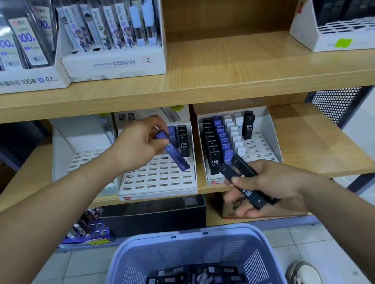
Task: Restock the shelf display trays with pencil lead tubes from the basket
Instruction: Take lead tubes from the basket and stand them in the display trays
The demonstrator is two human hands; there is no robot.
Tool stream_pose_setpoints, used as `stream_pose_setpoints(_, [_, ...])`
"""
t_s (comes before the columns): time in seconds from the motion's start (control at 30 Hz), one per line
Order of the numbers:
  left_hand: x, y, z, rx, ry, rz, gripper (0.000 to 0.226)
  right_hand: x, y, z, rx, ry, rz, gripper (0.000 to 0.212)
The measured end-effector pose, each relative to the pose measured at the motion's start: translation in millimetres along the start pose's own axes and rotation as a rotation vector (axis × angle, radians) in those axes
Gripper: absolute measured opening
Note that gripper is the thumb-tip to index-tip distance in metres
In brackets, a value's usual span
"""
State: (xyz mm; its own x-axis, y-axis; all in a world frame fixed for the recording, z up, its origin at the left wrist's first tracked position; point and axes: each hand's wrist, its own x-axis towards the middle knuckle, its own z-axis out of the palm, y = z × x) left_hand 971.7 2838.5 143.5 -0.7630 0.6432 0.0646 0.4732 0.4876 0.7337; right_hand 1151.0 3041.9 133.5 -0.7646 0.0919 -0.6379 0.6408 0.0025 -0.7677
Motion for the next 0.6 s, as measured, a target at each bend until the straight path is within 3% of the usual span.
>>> stream_pose_setpoints(0.23, [-10.6,27.4,33.0,-0.109,-0.032,0.095,0.026,-7.3,19.4,-47.7,-0.138,0.336,-0.031,0.029])
stream_pose_setpoints(0.37, [-12.1,40.0,51.3,-0.115,0.014,0.149,0.024,-10.5,22.9,-55.8,0.058,0.372,-0.064,0.018])
stream_pose_setpoints(0.6, [20.0,62.7,83.8,-0.116,0.129,0.215,0.022,-8.2,17.1,-55.1,0.047,0.48,-0.158,0.023])
